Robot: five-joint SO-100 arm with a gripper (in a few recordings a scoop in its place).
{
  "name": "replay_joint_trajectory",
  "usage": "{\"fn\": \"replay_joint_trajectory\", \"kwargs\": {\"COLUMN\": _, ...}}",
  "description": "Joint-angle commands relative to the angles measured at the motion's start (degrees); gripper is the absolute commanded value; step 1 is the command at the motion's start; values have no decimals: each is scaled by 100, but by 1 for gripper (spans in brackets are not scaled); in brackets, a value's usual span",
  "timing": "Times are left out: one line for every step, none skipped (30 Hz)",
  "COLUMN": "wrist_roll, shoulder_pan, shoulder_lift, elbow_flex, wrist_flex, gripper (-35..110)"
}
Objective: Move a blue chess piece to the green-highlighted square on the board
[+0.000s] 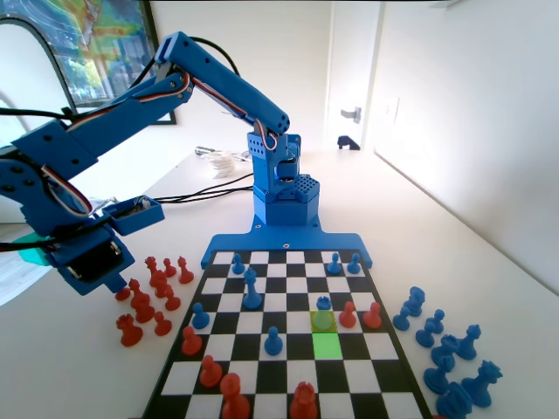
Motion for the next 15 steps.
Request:
{"fn": "replay_joint_trajectory", "kwargs": {"wrist_roll": -123, "shoulder_pan": 35, "shoulder_lift": 281, "elbow_flex": 9, "wrist_flex": 44, "gripper": 8}}
{"fn": "replay_joint_trajectory", "kwargs": {"wrist_roll": -141, "shoulder_pan": 44, "shoulder_lift": 299, "elbow_flex": 9, "wrist_flex": 35, "gripper": 9}}
{"fn": "replay_joint_trajectory", "kwargs": {"wrist_roll": -176, "shoulder_pan": 53, "shoulder_lift": 316, "elbow_flex": 9, "wrist_flex": 35, "gripper": 10}}
{"fn": "replay_joint_trajectory", "kwargs": {"wrist_roll": -211, "shoulder_pan": 62, "shoulder_lift": 334, "elbow_flex": 18, "wrist_flex": 35, "gripper": 10}}
{"fn": "replay_joint_trajectory", "kwargs": {"wrist_roll": -246, "shoulder_pan": 70, "shoulder_lift": 360, "elbow_flex": 18, "wrist_flex": 44, "gripper": 11}}
{"fn": "replay_joint_trajectory", "kwargs": {"wrist_roll": -290, "shoulder_pan": 70, "shoulder_lift": 387, "elbow_flex": 18, "wrist_flex": 62, "gripper": 11}}
{"fn": "replay_joint_trajectory", "kwargs": {"wrist_roll": -325, "shoulder_pan": 79, "shoulder_lift": 404, "elbow_flex": 18, "wrist_flex": 88, "gripper": 11}}
{"fn": "replay_joint_trajectory", "kwargs": {"wrist_roll": -360, "shoulder_pan": 88, "shoulder_lift": 422, "elbow_flex": 18, "wrist_flex": 105, "gripper": 11}}
{"fn": "replay_joint_trajectory", "kwargs": {"wrist_roll": -396, "shoulder_pan": 88, "shoulder_lift": 448, "elbow_flex": 18, "wrist_flex": 123, "gripper": 11}}
{"fn": "replay_joint_trajectory", "kwargs": {"wrist_roll": -431, "shoulder_pan": 97, "shoulder_lift": 457, "elbow_flex": 9, "wrist_flex": 149, "gripper": 11}}
{"fn": "replay_joint_trajectory", "kwargs": {"wrist_roll": -483, "shoulder_pan": 105, "shoulder_lift": 475, "elbow_flex": 0, "wrist_flex": 193, "gripper": 11}}
{"fn": "replay_joint_trajectory", "kwargs": {"wrist_roll": -527, "shoulder_pan": 114, "shoulder_lift": 510, "elbow_flex": -18, "wrist_flex": 246, "gripper": 11}}
{"fn": "replay_joint_trajectory", "kwargs": {"wrist_roll": -571, "shoulder_pan": 114, "shoulder_lift": 545, "elbow_flex": -35, "wrist_flex": 308, "gripper": 11}}
{"fn": "replay_joint_trajectory", "kwargs": {"wrist_roll": -598, "shoulder_pan": 123, "shoulder_lift": 589, "elbow_flex": -62, "wrist_flex": 378, "gripper": 11}}
{"fn": "replay_joint_trajectory", "kwargs": {"wrist_roll": -624, "shoulder_pan": 132, "shoulder_lift": 642, "elbow_flex": -88, "wrist_flex": 466, "gripper": 11}}
